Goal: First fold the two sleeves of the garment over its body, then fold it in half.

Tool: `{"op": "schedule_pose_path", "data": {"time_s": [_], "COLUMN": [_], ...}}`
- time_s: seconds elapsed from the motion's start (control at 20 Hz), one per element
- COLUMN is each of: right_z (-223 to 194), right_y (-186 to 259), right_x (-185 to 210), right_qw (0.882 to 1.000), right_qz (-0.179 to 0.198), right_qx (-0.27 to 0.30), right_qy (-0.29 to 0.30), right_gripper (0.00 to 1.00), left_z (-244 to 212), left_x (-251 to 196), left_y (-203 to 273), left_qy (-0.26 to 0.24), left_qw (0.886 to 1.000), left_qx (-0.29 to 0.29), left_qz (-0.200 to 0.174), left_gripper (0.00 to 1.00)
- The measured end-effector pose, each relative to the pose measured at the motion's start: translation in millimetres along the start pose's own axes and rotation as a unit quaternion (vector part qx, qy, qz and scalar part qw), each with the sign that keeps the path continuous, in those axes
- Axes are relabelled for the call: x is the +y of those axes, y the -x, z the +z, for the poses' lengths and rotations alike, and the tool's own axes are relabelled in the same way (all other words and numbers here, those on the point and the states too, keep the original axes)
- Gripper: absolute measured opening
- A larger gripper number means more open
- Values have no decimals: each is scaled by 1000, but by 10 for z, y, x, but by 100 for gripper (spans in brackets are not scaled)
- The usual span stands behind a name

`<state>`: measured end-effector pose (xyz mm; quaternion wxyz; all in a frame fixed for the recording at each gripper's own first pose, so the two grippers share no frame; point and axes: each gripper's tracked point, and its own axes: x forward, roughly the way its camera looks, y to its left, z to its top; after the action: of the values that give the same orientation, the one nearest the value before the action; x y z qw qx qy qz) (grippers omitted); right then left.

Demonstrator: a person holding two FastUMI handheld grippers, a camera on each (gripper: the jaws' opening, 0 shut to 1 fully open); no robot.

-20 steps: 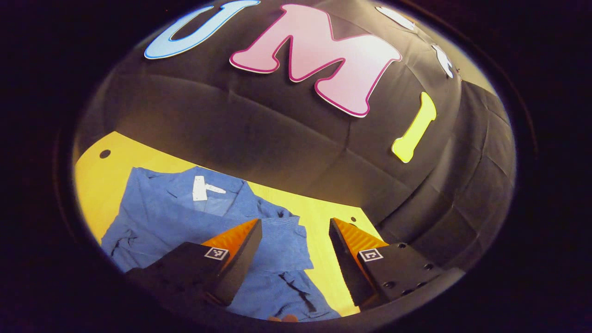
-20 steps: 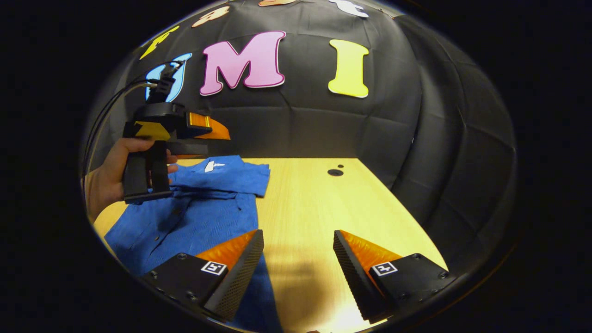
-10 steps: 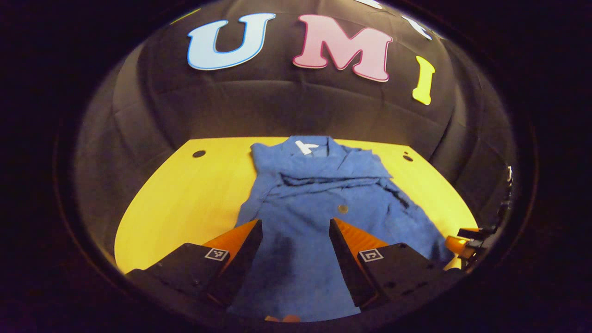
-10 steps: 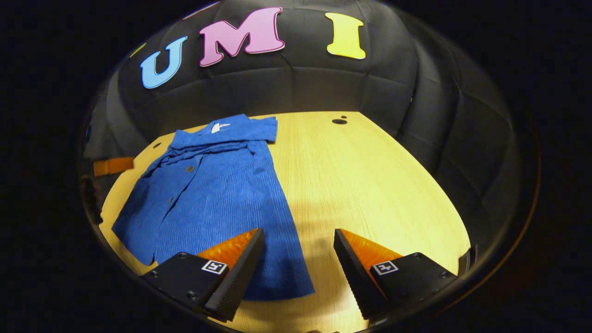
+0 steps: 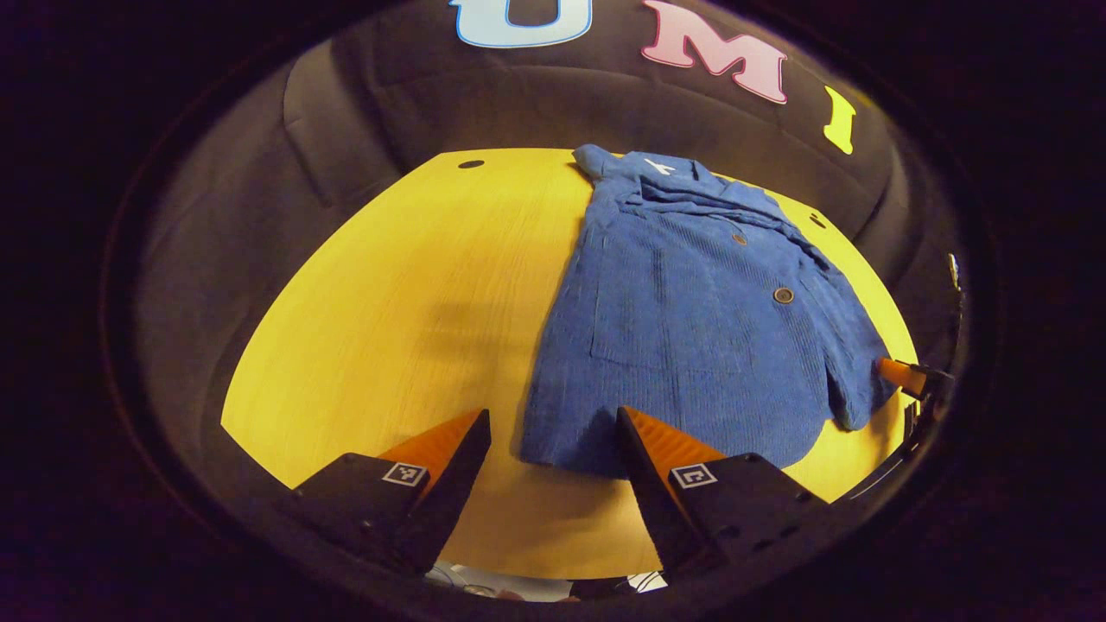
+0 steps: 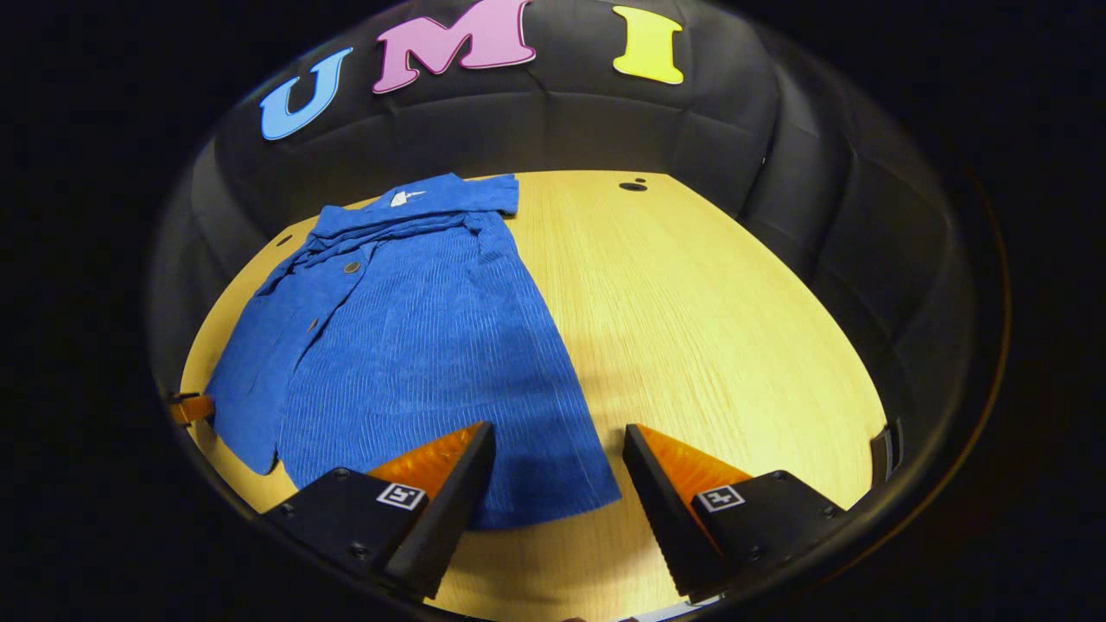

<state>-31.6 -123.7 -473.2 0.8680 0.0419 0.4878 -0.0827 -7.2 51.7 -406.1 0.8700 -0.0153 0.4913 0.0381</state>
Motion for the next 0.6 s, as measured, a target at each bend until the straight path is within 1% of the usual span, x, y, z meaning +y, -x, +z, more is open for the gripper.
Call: {"op": "schedule_pose_path", "data": {"time_s": [0.05,0.15,0.2,0.25,0.3,0.35,0.4,0.45,0.5,0.55,0.6], "right_z": [-23,-37,-39,-51,-31,-55,-41,-51,-30,-50,-36], "right_y": [-4,-6,-7,-6,-8,-26,-33,-23,-11,-15,-41], "right_x": [7,18,48,95,153,232,302,316,324,344,365], "right_qw": [1000,1000,1000,1000,1000,1000,999,999,999,998,998], "right_qz": [-2,-6,-3,-1,6,16,27,24,24,24,34], "right_qx": [2,6,9,11,13,19,19,20,18,16,13], "right_qy": [0,2,2,4,8,13,20,31,44,53,60], "right_gripper": [98,97,97,90,85,67,50,32,14,9,8], "left_z": [-17,-3,3,21,20,42,42,50,41,43,68], "left_x": [-45,-133,-179,-210,-254,-279,-291,-337,-414,-489,-591], "left_y": [-9,0,-41,-61,-80,-82,-91,-89,-95,-72,-59], "left_qy": [-9,-15,-17,-20,-17,-12,-6,-3,-7,-11,-9], "left_qw": [1000,1000,1000,1000,1000,1000,1000,1000,1000,999,998], "left_qx": [4,7,9,11,13,13,13,14,17,16,18], "left_qz": [-3,-8,-10,-12,-15,-15,-11,-12,-22,-40,-58], "left_gripper": [85,82,77,66,67,47,36,24,11,7,1]}}
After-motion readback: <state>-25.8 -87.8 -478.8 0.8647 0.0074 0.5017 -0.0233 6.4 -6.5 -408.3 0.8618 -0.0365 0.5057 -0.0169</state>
